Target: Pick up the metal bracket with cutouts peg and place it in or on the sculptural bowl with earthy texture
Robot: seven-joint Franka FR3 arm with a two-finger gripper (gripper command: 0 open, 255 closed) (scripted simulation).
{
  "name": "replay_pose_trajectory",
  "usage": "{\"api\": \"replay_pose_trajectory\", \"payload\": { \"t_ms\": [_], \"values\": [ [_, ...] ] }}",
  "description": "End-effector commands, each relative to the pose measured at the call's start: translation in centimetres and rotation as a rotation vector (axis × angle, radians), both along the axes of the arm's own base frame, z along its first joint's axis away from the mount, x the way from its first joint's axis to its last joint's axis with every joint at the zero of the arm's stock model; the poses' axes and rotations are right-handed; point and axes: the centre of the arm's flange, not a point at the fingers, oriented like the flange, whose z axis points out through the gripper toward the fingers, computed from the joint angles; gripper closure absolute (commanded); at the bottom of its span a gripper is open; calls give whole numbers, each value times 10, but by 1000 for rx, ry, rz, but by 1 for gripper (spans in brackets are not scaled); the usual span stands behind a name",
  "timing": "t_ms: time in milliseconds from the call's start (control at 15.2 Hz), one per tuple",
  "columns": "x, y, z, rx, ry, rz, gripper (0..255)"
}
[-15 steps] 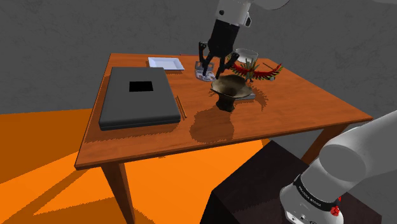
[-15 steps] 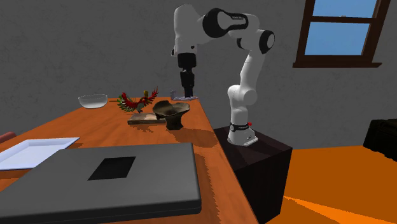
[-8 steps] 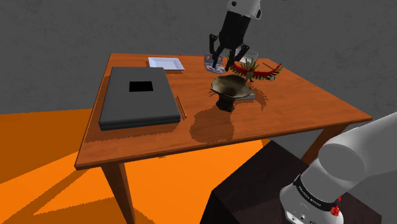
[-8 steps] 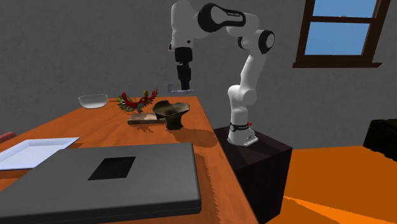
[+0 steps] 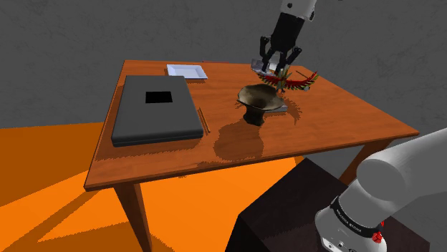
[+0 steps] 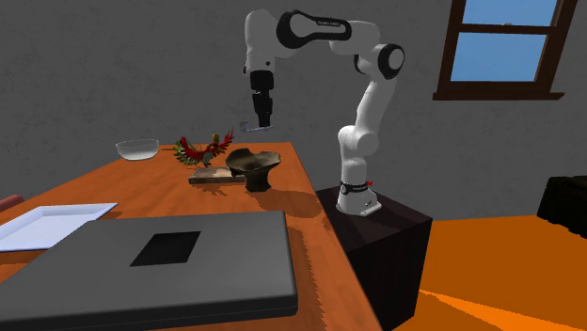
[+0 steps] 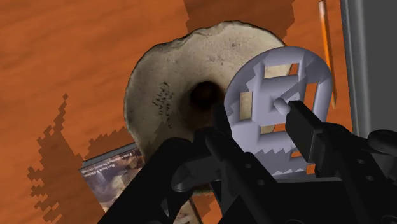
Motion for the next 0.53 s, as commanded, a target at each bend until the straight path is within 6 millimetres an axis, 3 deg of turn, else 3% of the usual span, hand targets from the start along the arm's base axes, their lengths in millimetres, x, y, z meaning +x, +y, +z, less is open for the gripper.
{"api": "replay_pose_trajectory", "payload": {
  "t_ms": [0,462],
  "values": [
    [1,-30,-1,0,0,2,255],
    [1,-31,-33,0,0,2,255]
  ]
}}
